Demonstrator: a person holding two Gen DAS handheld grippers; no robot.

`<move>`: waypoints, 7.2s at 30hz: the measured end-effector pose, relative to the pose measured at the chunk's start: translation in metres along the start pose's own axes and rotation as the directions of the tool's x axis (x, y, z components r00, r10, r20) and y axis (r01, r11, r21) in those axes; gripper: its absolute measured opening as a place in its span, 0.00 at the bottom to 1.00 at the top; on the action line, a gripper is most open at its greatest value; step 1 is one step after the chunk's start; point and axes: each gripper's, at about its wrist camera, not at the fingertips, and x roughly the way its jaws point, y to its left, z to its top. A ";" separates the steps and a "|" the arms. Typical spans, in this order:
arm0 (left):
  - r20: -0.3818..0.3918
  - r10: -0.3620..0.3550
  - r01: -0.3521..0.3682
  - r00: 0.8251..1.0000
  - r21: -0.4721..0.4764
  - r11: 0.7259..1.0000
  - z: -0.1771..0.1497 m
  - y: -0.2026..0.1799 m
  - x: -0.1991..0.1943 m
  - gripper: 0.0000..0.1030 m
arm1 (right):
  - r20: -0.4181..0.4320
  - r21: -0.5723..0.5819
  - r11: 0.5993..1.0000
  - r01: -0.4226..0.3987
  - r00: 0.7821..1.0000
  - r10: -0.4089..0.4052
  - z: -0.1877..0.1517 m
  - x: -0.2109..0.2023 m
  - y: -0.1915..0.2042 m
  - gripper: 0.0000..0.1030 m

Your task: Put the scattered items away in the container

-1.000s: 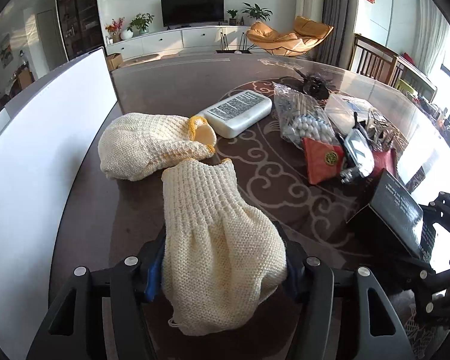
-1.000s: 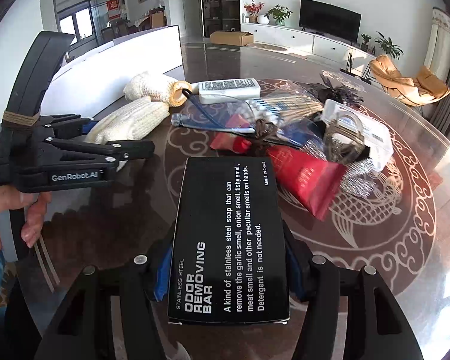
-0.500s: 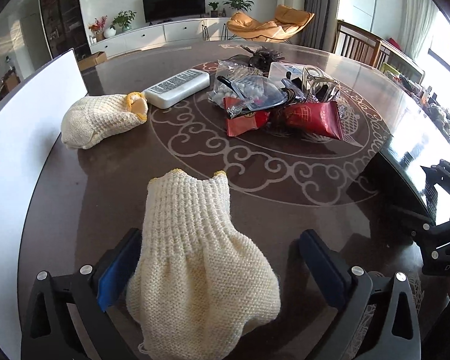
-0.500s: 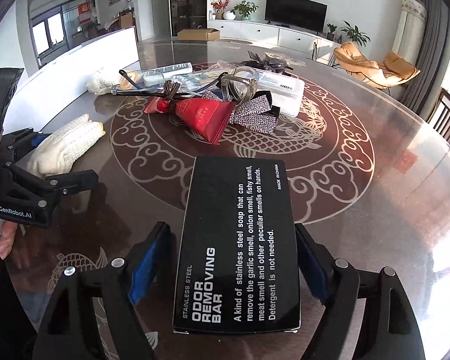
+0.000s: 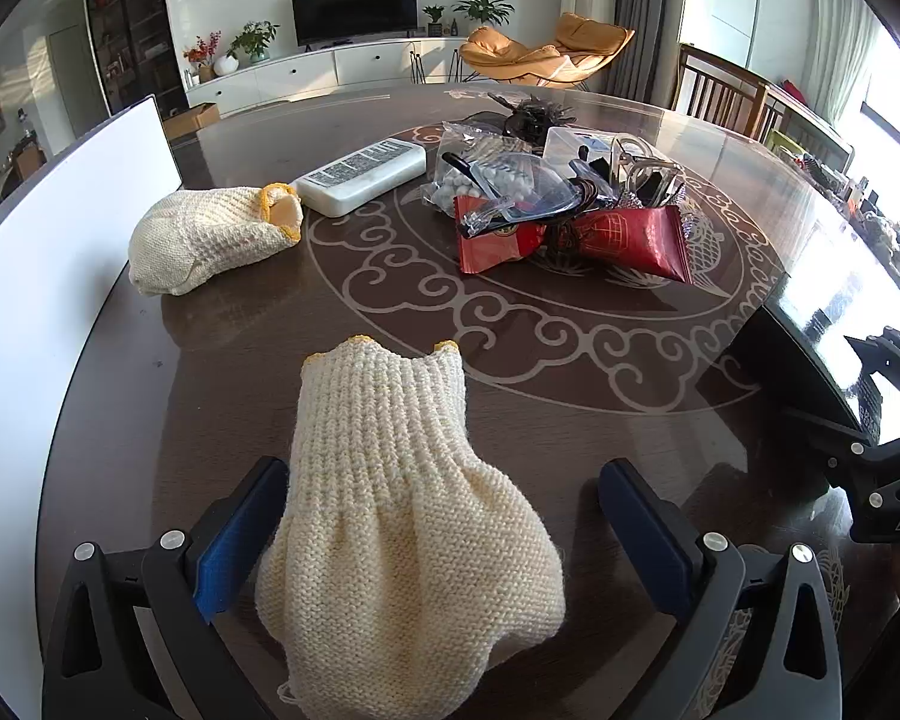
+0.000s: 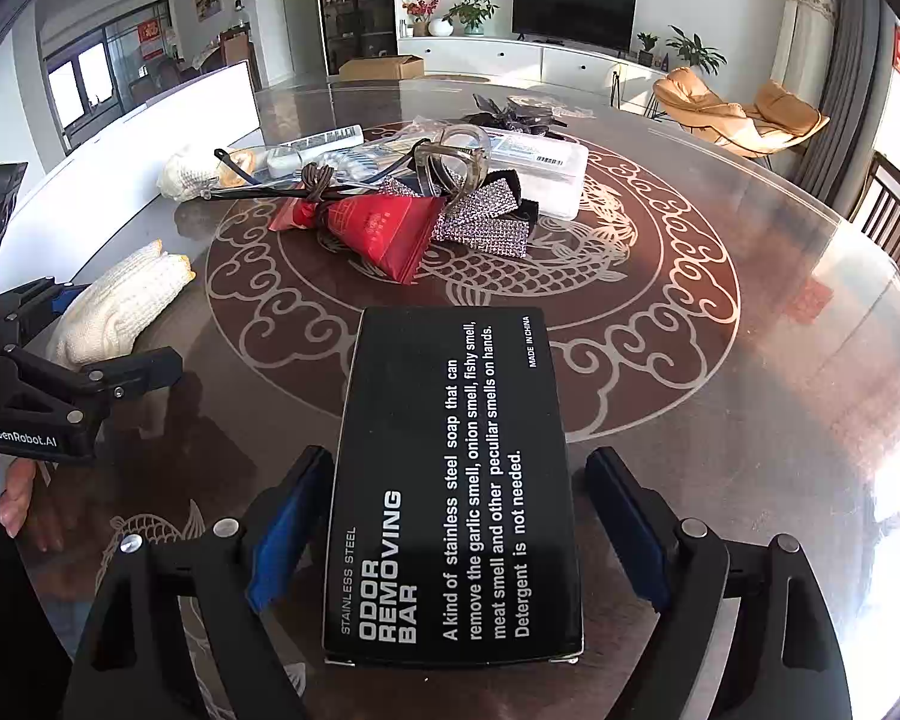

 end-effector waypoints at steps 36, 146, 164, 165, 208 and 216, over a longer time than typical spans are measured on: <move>-0.013 0.034 -0.035 0.999 -0.079 0.996 -0.001 -0.001 -0.016 0.55 | 0.012 0.041 0.999 -0.016 1.000 0.015 -0.002 -0.017 -0.003 0.57; 0.345 0.263 -0.119 0.901 -0.387 0.914 0.022 0.178 -0.222 0.92 | 0.413 -0.204 0.948 -0.244 0.857 0.310 0.178 -0.032 0.182 0.80; 0.044 -0.119 0.124 0.992 -0.144 0.982 -0.011 -0.016 -0.030 0.93 | 0.127 0.185 0.978 0.099 0.984 -0.124 -0.028 -0.068 -0.061 0.80; 0.037 -0.113 0.117 0.993 -0.136 0.984 -0.010 -0.017 -0.026 0.93 | 0.120 0.175 0.979 0.102 0.985 -0.124 -0.027 -0.060 -0.052 0.80; -0.024 0.002 -0.002 1.000 -0.014 1.000 0.004 -0.037 0.006 1.00 | -0.008 0.166 0.979 0.118 0.993 -0.118 -0.015 -0.016 -0.052 0.86; -0.024 0.002 -0.003 1.000 -0.014 1.000 0.004 -0.037 0.006 1.00 | -0.008 0.165 0.979 0.118 0.993 -0.118 -0.015 -0.016 -0.052 0.86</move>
